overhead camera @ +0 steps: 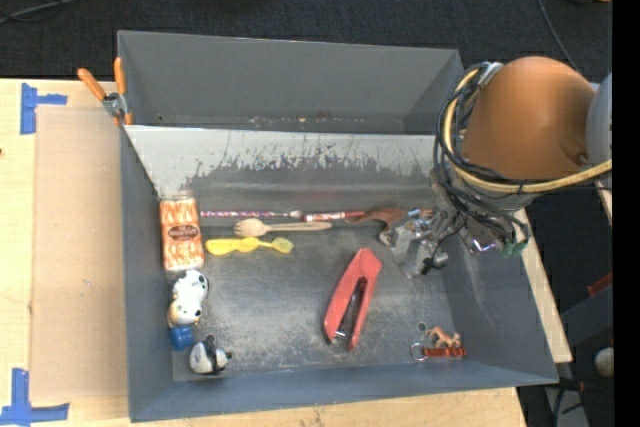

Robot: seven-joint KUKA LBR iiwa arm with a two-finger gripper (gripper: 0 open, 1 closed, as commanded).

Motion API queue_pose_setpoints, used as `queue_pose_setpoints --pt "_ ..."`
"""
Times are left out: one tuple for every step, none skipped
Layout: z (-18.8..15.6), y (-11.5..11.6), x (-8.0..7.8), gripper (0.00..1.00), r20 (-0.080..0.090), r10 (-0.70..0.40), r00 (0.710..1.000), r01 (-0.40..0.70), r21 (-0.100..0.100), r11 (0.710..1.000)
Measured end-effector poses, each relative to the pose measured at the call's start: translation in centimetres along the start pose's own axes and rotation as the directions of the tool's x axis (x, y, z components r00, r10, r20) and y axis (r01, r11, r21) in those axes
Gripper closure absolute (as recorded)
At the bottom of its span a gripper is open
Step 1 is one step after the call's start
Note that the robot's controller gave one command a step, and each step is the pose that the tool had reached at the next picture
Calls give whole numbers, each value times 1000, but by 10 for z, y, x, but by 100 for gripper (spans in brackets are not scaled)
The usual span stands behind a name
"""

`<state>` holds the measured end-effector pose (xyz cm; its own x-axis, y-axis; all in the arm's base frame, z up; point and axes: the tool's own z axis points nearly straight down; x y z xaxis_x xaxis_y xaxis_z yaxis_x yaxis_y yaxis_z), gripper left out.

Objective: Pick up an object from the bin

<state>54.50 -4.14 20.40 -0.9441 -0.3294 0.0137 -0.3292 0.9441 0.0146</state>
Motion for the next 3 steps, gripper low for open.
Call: queue_pose_setpoints --pt "27 -22 23 100 21 -56 998 56 12 998" --pt "80 -29 33 100 12 -79 997 79 7 997" --pt "90 22 14 100 11 -155 988 155 9 988"
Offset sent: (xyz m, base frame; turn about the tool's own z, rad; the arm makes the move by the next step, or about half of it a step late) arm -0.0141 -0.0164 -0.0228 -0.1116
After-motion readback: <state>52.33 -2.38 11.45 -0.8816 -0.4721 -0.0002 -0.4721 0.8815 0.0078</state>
